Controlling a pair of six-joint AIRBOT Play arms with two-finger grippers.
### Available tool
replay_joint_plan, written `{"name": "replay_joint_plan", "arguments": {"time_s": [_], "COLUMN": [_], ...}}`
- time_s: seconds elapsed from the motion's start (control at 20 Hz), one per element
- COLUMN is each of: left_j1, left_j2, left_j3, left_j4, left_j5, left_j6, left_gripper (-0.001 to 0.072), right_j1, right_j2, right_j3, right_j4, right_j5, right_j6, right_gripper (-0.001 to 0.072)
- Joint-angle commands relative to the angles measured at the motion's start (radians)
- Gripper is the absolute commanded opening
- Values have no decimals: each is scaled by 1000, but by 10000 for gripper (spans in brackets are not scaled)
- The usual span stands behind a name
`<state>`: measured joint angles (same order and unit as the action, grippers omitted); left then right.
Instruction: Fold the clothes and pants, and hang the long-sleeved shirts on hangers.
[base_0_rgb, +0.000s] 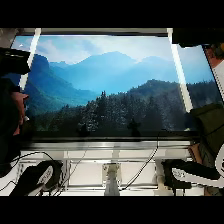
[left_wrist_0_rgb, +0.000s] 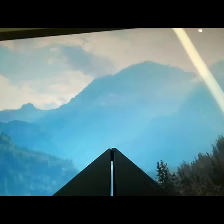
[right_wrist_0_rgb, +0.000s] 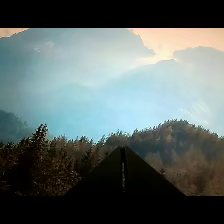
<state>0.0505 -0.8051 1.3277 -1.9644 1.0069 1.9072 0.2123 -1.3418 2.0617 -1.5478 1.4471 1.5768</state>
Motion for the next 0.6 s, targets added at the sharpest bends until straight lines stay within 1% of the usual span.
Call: {"name": "replay_joint_plan", "arguments": {"time_s": [0.0, 0.1, 0.2, 0.25, 0.35, 0.45, 0.55], "left_j1": [-1, 0, 19, 41, 103, 166, 206], "left_j2": [1, 1, 1, 1, 1, 2, 0], "left_j3": [0, 0, 0, -2, -7, -15, -19], "left_j4": [0, 22, 157, 225, 291, 299, 343], "left_j5": [0, 8, 48, 90, 167, 187, 206], "left_j6": [0, -5, -138, -189, -198, -199, -199], "left_gripper": [10, 10, 9, 9, 9, 9, 9], "right_j1": [0, 0, 0, 0, 0, 0, -1], "right_j2": [1, 1, 1, 1, 1, 1, 1], "right_j3": [1, 1, 1, 1, 1, 1, -2], "right_j4": [0, 0, 0, 0, 0, 0, -5], "right_j5": [0, 0, 0, 0, 0, 0, -42], "right_j6": [0, 0, 0, 0, 0, -2, -63], "right_gripper": [52, 52, 52, 52, 52, 53, 53]}}
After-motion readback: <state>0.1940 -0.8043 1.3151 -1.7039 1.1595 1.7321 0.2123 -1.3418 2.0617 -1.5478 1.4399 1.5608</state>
